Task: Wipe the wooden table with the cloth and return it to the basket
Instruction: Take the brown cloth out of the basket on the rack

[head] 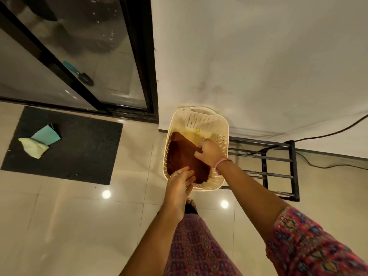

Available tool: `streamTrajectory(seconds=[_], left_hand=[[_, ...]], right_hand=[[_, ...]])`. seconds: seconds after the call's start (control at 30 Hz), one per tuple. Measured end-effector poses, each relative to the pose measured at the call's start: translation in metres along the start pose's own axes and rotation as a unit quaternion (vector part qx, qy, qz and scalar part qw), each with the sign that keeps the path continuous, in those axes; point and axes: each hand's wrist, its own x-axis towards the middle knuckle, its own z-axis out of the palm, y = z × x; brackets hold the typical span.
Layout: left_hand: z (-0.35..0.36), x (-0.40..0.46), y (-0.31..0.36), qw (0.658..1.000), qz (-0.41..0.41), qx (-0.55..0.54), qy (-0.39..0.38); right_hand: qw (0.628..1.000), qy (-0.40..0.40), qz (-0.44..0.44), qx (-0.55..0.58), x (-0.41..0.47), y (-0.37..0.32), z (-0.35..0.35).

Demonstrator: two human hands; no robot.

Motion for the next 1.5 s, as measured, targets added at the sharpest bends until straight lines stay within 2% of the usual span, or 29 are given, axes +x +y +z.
streamTrajectory(seconds=[0.17,0.43,0.57,0.67,0.8,0.83,0.93,0.97,1.0,1.07,1.1,1.13,1.33,1.43,1.5], left_hand=[[-0.006,-0.041,0.002,1.000,-0.010,0.008,0.001],[-0.018,-0.086,-0.005,0.999,-0.011,0.025,0.018],[-0.011,-0.096,-0.016,0.999,-0.019,0.046,0.009],[0.000,-0.098,-0.022,0.999,-0.050,-0.004,0.007],[0.023,-0.110,-0.022,0.993,-0.072,-0.086,-0.036],[0.029,-0.113,-0.019,0.986,-0.075,-0.136,-0.062],[0.050,-0.137,0.002,0.948,0.009,-0.257,-0.188],[0.059,-0.146,0.015,0.943,0.073,-0.246,-0.214],[0.068,-0.151,0.028,0.927,0.062,-0.283,-0.237],[0.070,-0.161,0.043,0.912,0.030,-0.284,-0.295],[0.064,-0.154,0.038,0.934,0.068,-0.255,-0.241],[0.057,-0.149,0.035,0.941,0.070,-0.245,-0.222],[0.053,-0.152,0.055,0.944,0.090,-0.150,-0.280],[0.055,-0.155,0.073,0.959,0.054,0.006,-0.280],[0.065,-0.164,0.078,0.947,0.052,0.141,-0.283]], right_hand=[[0.993,0.023,-0.002,0.113,-0.061,-0.022,-0.043],[0.988,0.033,0.014,0.152,-0.123,-0.042,-0.144],[0.976,0.040,0.006,0.216,-0.158,-0.052,-0.176],[0.932,0.066,-0.024,0.355,-0.191,-0.066,-0.196],[0.831,0.055,-0.080,0.548,-0.243,-0.069,-0.226],[0.813,0.049,-0.091,0.573,-0.254,-0.065,-0.229],[0.780,0.027,-0.107,0.616,-0.283,-0.046,-0.230],[0.779,0.022,-0.101,0.619,-0.289,-0.038,-0.225],[0.782,0.016,-0.089,0.617,-0.292,-0.030,-0.218],[0.788,0.016,-0.056,0.613,-0.298,-0.015,-0.205],[0.789,0.021,-0.040,0.612,-0.300,-0.008,-0.199],[0.791,0.028,-0.026,0.611,-0.302,-0.003,-0.193],[0.804,0.077,0.026,0.588,-0.316,0.000,-0.174],[0.843,0.103,0.043,0.526,-0.326,-0.021,-0.174],[0.871,0.116,0.053,0.475,-0.334,-0.038,-0.171]])
